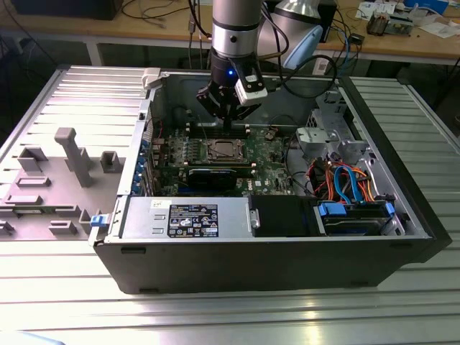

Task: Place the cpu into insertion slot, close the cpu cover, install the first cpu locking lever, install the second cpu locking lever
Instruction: 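Install the first cpu locking lever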

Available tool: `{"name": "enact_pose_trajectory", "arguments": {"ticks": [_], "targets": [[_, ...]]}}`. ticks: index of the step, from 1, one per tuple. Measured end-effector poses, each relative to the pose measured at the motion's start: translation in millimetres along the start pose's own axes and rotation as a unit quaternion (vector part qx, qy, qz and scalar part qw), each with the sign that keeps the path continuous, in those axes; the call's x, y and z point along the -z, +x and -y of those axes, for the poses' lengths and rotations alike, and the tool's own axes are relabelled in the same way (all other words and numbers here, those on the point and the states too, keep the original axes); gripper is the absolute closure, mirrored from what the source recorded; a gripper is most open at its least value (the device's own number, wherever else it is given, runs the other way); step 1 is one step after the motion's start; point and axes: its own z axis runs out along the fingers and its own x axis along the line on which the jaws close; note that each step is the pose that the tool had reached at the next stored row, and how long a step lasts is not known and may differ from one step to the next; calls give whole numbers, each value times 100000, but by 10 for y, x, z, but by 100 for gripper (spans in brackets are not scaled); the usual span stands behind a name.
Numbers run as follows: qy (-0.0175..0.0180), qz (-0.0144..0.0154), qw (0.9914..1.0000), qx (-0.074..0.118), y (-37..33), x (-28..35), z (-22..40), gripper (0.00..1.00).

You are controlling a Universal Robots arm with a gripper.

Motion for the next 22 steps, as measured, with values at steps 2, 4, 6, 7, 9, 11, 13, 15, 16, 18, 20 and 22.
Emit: {"name": "enact_pose_trajectory", "arguments": {"ticks": [2, 4, 6, 7, 9, 11, 13, 15, 16, 18, 20, 22], "targets": [[3, 3, 100000, 137, 0, -1, 0, 89], [1, 7, 100000, 276, 0, -1, 0, 89], [3, 11, 99999, 384, 0, -1, 0, 89], [4, 11, 99999, 427, 0, -2, 0, 89], [2, 16, 99999, 538, 0, -3, 0, 89], [2, 19, 99998, 632, 0, -3, 0, 89], [5, 23, 99997, 736, 0, -4, 0, 89], [0, 26, 99997, 826, 0, -6, 0, 89], [3, 26, 99996, 875, 0, -6, 0, 89], [1, 31, 99995, 1022, 0, -7, 0, 89], [1, 35, 99993, 1150, 0, -8, 0, 89], [2, 71, 99974, 2285, 0, -15, -1, 89]]}}
